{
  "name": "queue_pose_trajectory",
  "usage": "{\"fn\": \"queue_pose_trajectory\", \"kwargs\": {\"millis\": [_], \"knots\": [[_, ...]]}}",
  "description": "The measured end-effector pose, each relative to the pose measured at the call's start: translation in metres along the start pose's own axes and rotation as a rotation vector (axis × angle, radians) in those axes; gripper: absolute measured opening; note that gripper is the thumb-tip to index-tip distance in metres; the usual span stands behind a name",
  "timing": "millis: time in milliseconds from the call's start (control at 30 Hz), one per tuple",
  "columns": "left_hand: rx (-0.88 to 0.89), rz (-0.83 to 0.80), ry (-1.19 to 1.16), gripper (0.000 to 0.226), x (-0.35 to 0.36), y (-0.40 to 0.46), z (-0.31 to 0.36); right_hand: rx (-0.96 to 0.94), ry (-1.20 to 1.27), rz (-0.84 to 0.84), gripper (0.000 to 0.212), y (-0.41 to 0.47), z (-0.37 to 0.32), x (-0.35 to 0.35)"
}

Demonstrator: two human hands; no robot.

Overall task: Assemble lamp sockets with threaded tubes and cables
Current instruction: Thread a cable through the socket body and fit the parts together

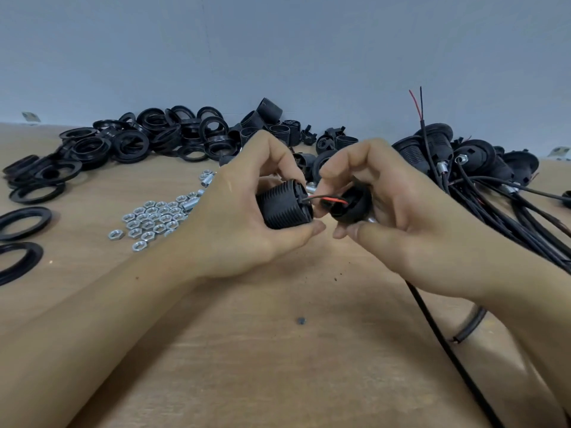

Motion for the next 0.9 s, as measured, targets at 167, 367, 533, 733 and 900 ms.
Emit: {"fn": "queue_pose_trajectory", "kwargs": {"millis": [167,367,533,733,900], "knots": [[0.007,0.035,-0.002,0.050,-0.002,0.000,-0.001,0.041,0.017,0.005,0.050,0.000,0.004,-0.004],[-0.023,0.023,-0.152,0.051,-0.009,0.005,-0.001,0.071,0.207,0.036,0.042,0.001,0.004,-0.015],[-0.043,0.005,-0.254,0.051,-0.009,0.007,0.001,0.108,0.429,0.010,0.046,0.003,0.007,-0.013],[-0.089,-0.006,-0.330,0.049,-0.011,0.007,0.000,0.213,0.589,0.020,0.034,0.004,0.012,-0.012],[-0.079,-0.003,-0.297,0.051,-0.009,0.006,0.000,0.245,0.646,0.006,0.034,0.004,0.014,-0.010]]}}
Point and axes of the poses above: each hand's wrist, its own y-axis towards the middle knuckle, its own x-axis out of the palm, z = x × y, the point moved 4 cm from there along y, towards the middle knuckle, and after that the axes turned 9 degrees about -y, right-handed, at the moved point
